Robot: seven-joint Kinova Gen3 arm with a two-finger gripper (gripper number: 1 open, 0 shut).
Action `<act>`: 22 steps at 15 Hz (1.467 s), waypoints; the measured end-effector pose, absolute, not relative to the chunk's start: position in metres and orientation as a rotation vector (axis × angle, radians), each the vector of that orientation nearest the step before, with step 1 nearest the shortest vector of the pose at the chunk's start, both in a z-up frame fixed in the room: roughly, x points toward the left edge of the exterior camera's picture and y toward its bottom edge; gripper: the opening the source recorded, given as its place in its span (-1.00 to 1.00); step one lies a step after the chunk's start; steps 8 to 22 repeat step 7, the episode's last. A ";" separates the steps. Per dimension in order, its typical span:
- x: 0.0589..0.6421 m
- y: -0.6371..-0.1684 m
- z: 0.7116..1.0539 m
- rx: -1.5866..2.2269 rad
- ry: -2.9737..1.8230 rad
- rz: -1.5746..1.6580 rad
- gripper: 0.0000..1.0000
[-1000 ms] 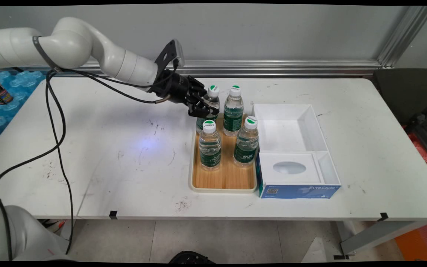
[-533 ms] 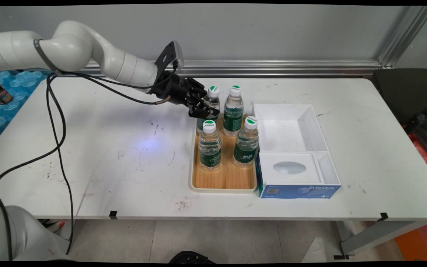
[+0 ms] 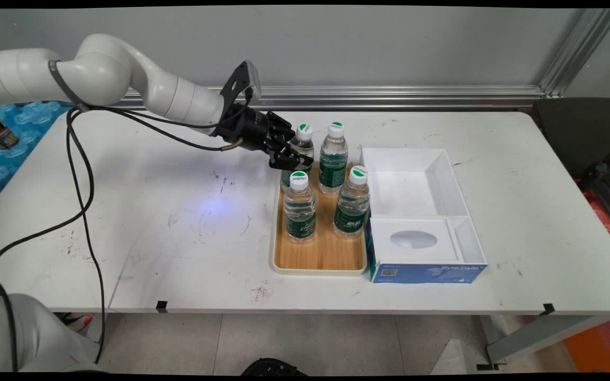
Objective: Place the picked object on the tray
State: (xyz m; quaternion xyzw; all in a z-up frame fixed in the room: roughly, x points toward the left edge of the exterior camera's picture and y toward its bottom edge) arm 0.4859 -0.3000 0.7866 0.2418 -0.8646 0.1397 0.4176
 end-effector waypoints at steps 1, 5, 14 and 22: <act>0.486 -0.300 0.786 0.607 -2.169 0.350 -1.00; 0.488 -0.299 0.784 0.612 -2.167 0.344 1.00; 0.488 -0.298 0.784 0.617 -2.166 0.339 1.00; 0.488 -0.298 0.784 0.617 -2.166 0.339 1.00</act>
